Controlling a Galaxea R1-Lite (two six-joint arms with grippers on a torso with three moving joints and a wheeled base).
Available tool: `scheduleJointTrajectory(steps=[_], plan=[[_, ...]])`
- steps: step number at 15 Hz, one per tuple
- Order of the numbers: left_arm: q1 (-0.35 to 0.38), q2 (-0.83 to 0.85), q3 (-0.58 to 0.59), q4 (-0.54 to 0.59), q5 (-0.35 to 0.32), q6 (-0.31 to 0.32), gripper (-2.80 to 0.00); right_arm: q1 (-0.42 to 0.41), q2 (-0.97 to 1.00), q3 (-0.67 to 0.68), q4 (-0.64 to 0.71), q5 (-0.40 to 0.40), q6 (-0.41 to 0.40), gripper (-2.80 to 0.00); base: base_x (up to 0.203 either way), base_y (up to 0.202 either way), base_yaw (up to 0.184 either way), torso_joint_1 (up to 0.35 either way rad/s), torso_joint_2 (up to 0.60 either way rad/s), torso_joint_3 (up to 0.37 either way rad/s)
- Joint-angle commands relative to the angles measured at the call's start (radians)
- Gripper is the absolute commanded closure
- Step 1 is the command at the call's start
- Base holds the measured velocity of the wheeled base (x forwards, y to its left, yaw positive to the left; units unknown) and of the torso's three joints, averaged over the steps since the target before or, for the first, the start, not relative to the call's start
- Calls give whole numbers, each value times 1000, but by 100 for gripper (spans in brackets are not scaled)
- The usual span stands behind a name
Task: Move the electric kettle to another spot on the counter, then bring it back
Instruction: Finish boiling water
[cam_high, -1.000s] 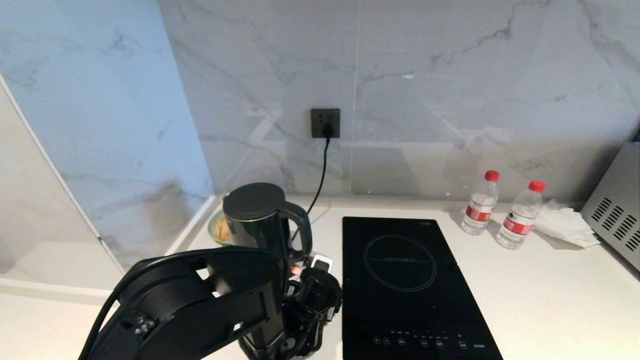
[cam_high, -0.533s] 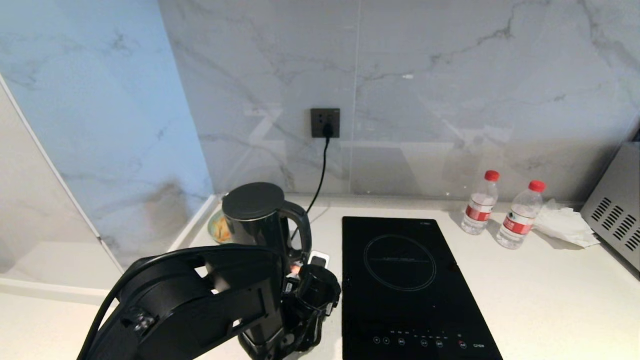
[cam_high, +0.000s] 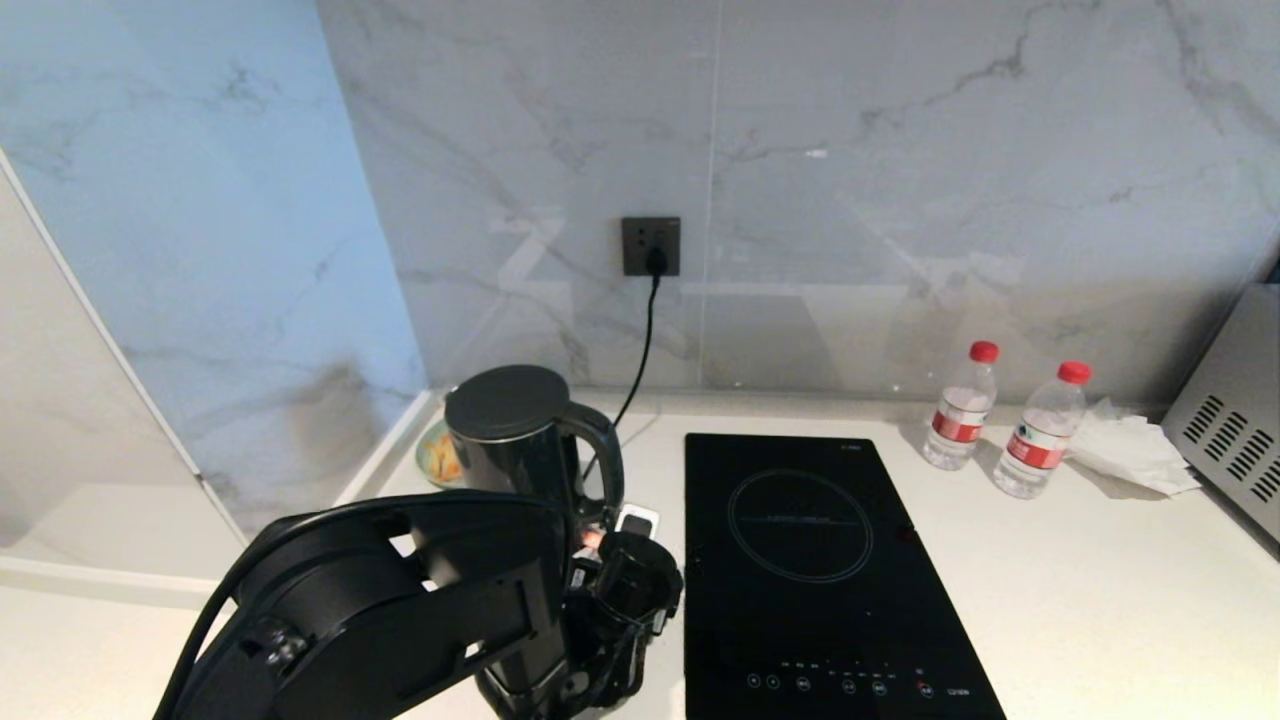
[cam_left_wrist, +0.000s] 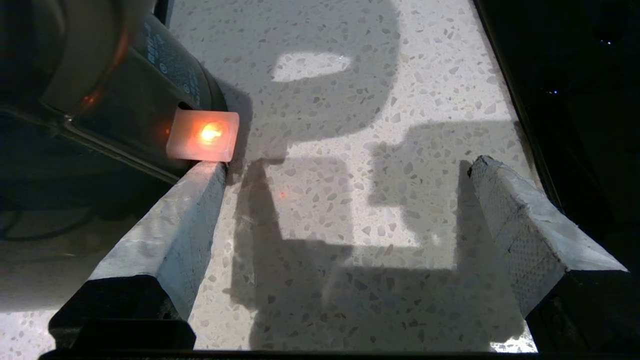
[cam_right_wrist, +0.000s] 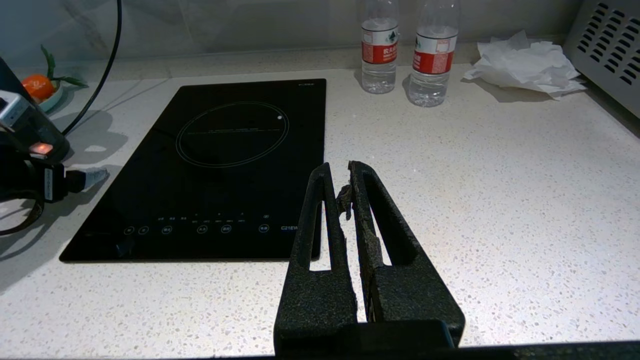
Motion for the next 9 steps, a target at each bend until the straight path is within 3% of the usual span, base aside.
scheduleJointTrajectory(steps=[1, 9], plan=[[-4, -5, 1, -5, 3, -13, -280, 0, 0, 0, 0, 0, 0, 0, 0, 0, 0, 0, 0, 0], [-13, -2, -8, -5, -2, -20, -280, 0, 0, 0, 0, 0, 0, 0, 0, 0, 0, 0, 0, 0]])
